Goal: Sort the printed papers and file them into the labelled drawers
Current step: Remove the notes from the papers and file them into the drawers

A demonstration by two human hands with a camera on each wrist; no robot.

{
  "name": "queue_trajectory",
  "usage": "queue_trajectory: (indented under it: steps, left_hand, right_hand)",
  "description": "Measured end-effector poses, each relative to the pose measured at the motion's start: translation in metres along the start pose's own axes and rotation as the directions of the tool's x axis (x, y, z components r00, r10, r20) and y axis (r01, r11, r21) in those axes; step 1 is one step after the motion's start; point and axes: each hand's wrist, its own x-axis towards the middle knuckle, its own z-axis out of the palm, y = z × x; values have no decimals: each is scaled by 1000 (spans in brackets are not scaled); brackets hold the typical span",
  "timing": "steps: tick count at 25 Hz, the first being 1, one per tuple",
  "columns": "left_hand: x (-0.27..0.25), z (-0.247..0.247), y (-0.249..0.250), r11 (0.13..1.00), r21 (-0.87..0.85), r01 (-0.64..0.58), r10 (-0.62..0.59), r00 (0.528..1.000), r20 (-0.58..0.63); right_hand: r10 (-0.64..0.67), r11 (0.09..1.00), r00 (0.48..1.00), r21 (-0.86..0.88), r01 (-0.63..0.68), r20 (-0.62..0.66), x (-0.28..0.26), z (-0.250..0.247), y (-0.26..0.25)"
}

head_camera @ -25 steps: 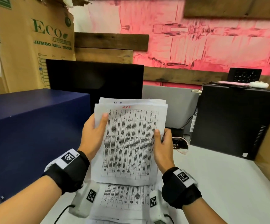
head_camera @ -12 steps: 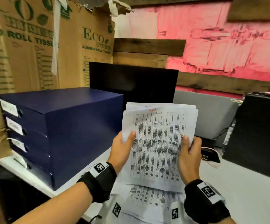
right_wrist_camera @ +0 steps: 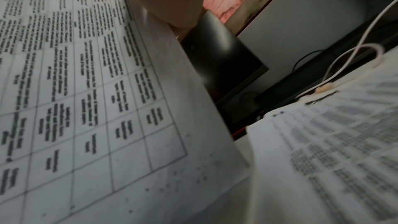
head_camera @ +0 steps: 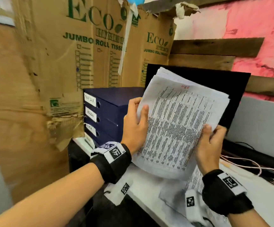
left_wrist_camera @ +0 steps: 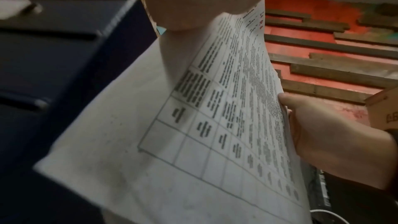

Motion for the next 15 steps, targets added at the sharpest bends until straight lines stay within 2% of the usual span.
queue_trajectory:
  steps: [2,5,7,9,10,13,15]
  left_hand:
    - [3,-24,-1,995,89,-38,38,999,-8]
    - [6,-60,-18,977,213,0,4,1000,-17]
    - [3,-90,-41,944,321,80,-75,997,-27]
    - [1,-119,-70,891,400,214,-217,976,-38]
    - [1,-133,-86,837,478,267,-287,957,-31]
    - [4,-158,-119,539,779,321,-506,863,-5]
    - [4,-160,-127,489,770,411,-635,773,-10]
  right_hand:
    - [-27,1000,999,-3,27,31,-5,20,-6]
    - [-65,997,995,-28,68,79,-10,43,-14]
    - [-81,996,990,-24,84,113,-17,54,-19]
    - [-98,994,987,-33,104,131,-23,62,-20]
    - [-103,993,986,-38,109,134,-25,64,-20]
    - [-97,993,986,-53,105,133,-27,68,-16]
    - [-109,991,986,-65,118,127,-28,70,-15]
